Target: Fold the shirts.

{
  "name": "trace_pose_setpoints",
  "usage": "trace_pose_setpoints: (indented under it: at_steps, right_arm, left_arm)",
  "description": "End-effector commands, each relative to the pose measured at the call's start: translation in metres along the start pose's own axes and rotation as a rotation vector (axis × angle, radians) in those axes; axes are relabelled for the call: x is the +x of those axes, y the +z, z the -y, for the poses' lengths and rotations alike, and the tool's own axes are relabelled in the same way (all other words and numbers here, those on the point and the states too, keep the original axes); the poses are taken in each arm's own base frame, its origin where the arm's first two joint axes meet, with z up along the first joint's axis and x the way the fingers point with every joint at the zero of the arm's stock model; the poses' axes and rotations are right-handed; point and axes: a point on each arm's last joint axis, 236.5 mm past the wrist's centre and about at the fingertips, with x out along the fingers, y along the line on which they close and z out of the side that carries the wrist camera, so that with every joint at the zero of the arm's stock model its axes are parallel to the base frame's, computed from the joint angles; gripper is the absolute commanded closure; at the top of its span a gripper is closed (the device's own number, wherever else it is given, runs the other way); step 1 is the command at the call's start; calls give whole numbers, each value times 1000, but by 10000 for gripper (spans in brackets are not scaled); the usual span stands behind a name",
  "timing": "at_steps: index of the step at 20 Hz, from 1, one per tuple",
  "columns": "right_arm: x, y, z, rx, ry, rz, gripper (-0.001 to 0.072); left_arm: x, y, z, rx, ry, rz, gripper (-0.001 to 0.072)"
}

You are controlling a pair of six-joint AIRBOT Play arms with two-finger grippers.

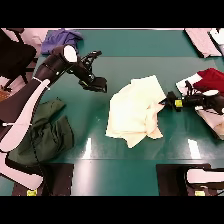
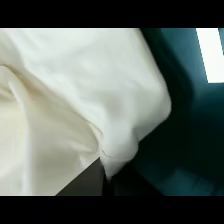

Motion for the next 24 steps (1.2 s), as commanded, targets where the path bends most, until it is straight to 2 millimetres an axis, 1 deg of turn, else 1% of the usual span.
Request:
trace_pose_setpoints:
  at_steps: [1,3,4,6,7,8,9,10,11,12,13,15,16,18,19,21,22,23,24]
  right_arm:
    - [-27,15,-41,-92,55,53,691]
    - [-80,30,-76,-183,84,180,692]
    - [-112,38,-95,-232,89,263,692]
    - [-172,47,-120,-298,57,409,692]
    - [-194,46,-126,-326,25,444,692]
    - [-210,40,-132,-354,-7,454,692]
    - [-221,32,-136,-382,-35,445,692]
    - [-228,24,-141,-405,-55,435,692]
    - [-235,18,-147,-428,-62,432,692]
    - [-242,13,-155,-450,-61,445,691]
    - [-248,10,-161,-467,-61,462,692]
    - [-255,8,-170,-486,-56,479,692]
    - [-256,7,-172,-489,-51,476,692]
    - [-255,5,-172,-490,-50,466,691]
    - [-255,4,-172,-490,-50,463,691]
    - [-255,5,-173,-490,-43,468,691]
    - [-255,4,-173,-490,-43,466,691]
    - [-254,3,-173,-491,-43,460,691]
    - [-254,2,-173,-491,-43,453,691]
  left_arm:
    - [3,29,-2,18,-2,128,144]
    - [13,34,-6,-4,-7,166,144]
    - [20,35,-5,-29,-31,181,144]
    - [41,32,8,-83,-143,214,144]
    - [50,31,16,-119,-210,236,144]
    - [56,32,24,-149,-278,265,144]
    - [61,32,32,-179,-348,288,145]
    - [68,30,41,-197,-415,282,146]
    - [75,25,48,-214,-469,251,206]
    - [84,16,54,-230,-516,203,293]
    - [93,7,60,-243,-554,158,293]
    - [103,-4,65,-245,-583,108,294]
    - [105,-6,67,-242,-584,101,294]
    - [106,-15,83,-197,-607,77,293]
    - [109,-24,90,-167,-604,51,293]
    - [122,-43,84,-91,-527,-1,293]
    - [130,-53,76,-53,-471,-29,292]
    - [137,-59,64,-27,-403,-48,262]
    - [141,-61,52,-22,-353,-55,263]
